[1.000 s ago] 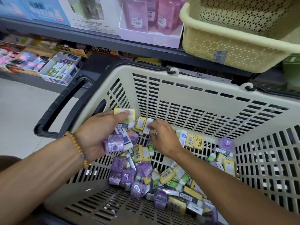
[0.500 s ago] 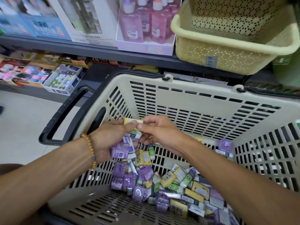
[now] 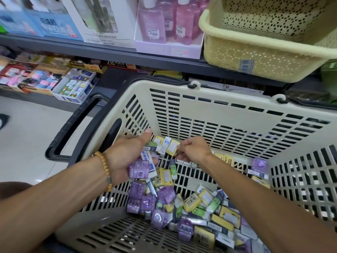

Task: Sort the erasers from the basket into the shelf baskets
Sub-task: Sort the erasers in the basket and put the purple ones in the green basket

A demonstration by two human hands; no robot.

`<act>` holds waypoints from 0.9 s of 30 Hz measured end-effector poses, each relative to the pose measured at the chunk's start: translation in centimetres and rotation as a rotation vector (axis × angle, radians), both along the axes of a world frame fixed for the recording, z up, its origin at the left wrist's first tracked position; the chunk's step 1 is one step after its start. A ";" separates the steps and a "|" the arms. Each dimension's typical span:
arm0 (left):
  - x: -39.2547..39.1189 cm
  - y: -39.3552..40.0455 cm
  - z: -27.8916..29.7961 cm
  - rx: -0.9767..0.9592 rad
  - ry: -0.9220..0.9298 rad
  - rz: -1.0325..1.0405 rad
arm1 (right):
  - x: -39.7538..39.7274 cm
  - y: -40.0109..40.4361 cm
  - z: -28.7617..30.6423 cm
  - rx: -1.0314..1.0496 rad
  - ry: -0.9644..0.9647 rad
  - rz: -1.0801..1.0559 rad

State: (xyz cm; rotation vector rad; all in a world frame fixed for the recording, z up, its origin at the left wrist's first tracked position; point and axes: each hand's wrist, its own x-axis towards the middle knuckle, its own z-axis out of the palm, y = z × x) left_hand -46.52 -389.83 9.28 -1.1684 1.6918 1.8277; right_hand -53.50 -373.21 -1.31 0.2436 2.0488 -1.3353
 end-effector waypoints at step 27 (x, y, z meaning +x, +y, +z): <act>0.2 2.4 -0.1 0.075 -0.012 -0.290 | 0.8 1.7 1.1 0.070 0.000 0.087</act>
